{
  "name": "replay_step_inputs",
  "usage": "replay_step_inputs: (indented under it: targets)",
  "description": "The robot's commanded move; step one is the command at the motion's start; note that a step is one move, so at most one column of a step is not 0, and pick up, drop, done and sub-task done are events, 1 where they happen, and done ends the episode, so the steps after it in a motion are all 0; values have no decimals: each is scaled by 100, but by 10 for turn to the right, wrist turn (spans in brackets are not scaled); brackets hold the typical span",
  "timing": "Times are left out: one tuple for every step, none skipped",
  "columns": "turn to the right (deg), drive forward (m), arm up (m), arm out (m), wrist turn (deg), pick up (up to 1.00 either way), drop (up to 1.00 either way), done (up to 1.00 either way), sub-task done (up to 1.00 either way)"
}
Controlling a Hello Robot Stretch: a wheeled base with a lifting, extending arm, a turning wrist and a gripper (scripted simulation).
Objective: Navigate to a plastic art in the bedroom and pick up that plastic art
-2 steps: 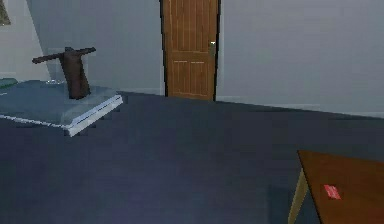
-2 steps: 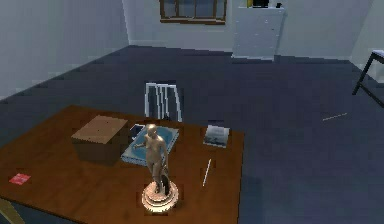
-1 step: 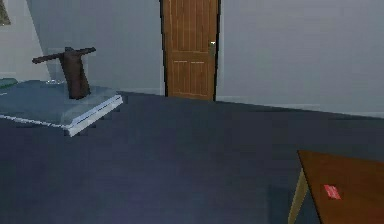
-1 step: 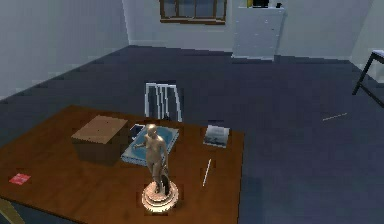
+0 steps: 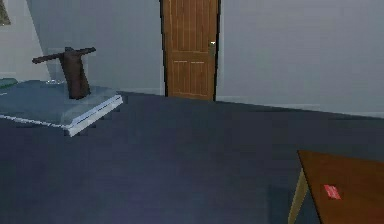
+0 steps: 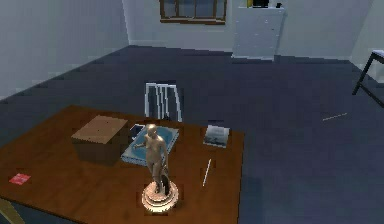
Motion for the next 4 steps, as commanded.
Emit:
replay_step_inputs:
  targets:
    - [0, 0, 0, 22, 0, 0, 0, 0, 0]
    - [0, 0, 0, 0, 450, 0, 0, 0, 0]
    - [0, 0, 0, 0, 450, 0, 0, 0, 0]
    - [0, 0, 0, 0, 450, 0, 0, 0, 0]
